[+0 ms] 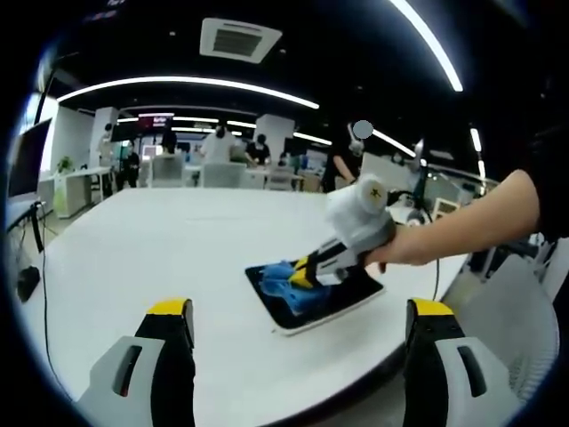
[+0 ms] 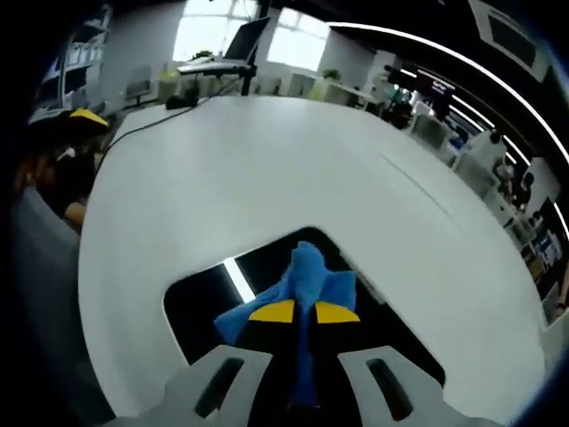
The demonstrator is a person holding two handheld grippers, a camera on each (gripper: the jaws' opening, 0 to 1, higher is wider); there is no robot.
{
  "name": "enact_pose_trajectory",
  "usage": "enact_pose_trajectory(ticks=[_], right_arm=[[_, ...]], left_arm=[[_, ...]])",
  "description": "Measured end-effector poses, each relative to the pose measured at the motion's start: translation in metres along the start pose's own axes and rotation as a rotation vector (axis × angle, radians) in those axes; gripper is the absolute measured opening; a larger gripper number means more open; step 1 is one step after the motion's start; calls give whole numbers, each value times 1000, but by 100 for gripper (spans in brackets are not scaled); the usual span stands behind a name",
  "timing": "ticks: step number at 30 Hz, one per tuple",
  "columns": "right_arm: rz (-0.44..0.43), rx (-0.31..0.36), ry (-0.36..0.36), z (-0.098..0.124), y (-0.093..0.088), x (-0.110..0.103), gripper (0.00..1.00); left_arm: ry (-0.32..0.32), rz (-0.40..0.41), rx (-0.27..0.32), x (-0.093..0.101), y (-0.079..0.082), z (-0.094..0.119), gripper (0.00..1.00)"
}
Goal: Wipe the mirror surface with the cleaning cloth until all visible marks leave the cleaned area.
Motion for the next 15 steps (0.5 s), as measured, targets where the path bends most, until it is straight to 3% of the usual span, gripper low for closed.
enact_pose_trajectory(ticks=[15], right_arm=[[-74,4,-36,11,-26,23,0]], left_arm=[[-4,1,-9,2,1,-1,99]])
Point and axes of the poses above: the point that each gripper's makers call its tool centre point, and the gripper's own axes: z roughly backward along the fingers, x roughly to its right, y roughly out of its top, the point moved 6 cm from there along z, roughly backward along the fingers, and after that the axes turned 11 degrees about -y, right-handed, at the moved point
